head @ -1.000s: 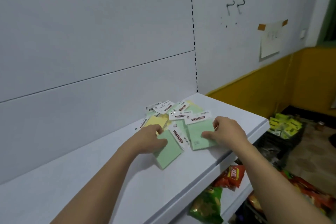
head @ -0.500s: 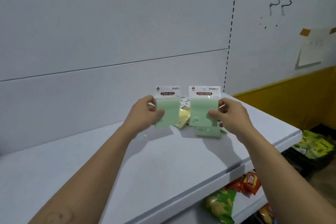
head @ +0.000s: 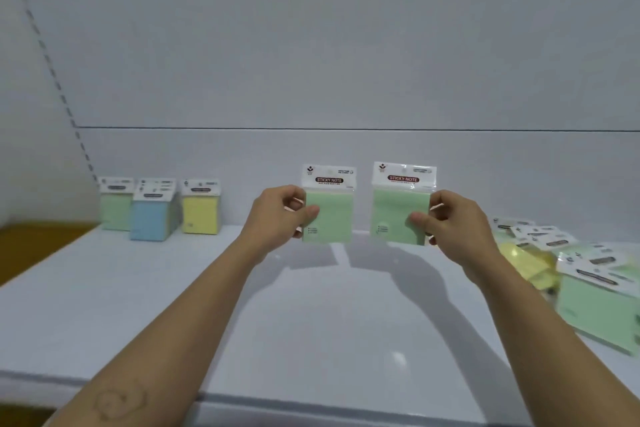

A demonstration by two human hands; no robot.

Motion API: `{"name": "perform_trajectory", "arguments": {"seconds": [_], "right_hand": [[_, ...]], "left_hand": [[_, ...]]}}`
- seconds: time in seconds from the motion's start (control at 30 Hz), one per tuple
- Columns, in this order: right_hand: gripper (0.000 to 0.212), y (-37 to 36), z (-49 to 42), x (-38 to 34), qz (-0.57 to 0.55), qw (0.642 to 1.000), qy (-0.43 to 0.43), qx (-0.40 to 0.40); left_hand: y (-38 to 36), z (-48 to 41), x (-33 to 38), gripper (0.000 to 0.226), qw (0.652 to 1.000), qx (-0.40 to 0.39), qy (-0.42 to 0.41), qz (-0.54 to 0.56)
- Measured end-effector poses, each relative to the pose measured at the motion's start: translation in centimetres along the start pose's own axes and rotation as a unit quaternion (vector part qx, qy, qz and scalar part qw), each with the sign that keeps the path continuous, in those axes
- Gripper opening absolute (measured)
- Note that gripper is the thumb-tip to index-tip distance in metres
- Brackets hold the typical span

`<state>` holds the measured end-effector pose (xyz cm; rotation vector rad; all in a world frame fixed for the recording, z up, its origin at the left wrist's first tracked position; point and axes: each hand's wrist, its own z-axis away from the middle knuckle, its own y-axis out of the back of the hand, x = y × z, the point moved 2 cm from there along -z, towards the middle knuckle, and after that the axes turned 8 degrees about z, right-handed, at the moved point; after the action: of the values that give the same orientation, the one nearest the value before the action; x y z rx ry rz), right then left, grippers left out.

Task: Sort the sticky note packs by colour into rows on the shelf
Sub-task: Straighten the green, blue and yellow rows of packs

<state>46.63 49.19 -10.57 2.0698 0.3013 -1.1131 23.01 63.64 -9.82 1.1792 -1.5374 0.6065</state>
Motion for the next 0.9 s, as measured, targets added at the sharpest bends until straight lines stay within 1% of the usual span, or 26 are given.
{"name": "perform_trajectory", "arguments": {"seconds": [0.2,0.4,0.67,0.9], "right_hand": [[0.013,-7.1,-0.2,-3.7,-0.023,0.997,0.025,-0.069],[0.013,-13.5,-0.4,-8.0,-0.023,0.994,0.040,-0.098],[0.012,-24.0,0.3,-14.1,-0.008,0.993,0.044,-0.112],[0.010,-33.1,1.1,-19.4,0.005,0.993,0.042,-0.113]], "left_hand": [[8.0,1.0,-2.1,0.014,0.997,0.074,0.034,-0.015],[15.4,1.0,-4.6,0.016,0.990,0.131,0.049,-0.006],[25.9,-0.9,-8.8,0.019,0.987,0.153,0.057,-0.008],[34.4,-3.7,-12.4,0.023,0.988,0.134,0.069,0.011]]}}
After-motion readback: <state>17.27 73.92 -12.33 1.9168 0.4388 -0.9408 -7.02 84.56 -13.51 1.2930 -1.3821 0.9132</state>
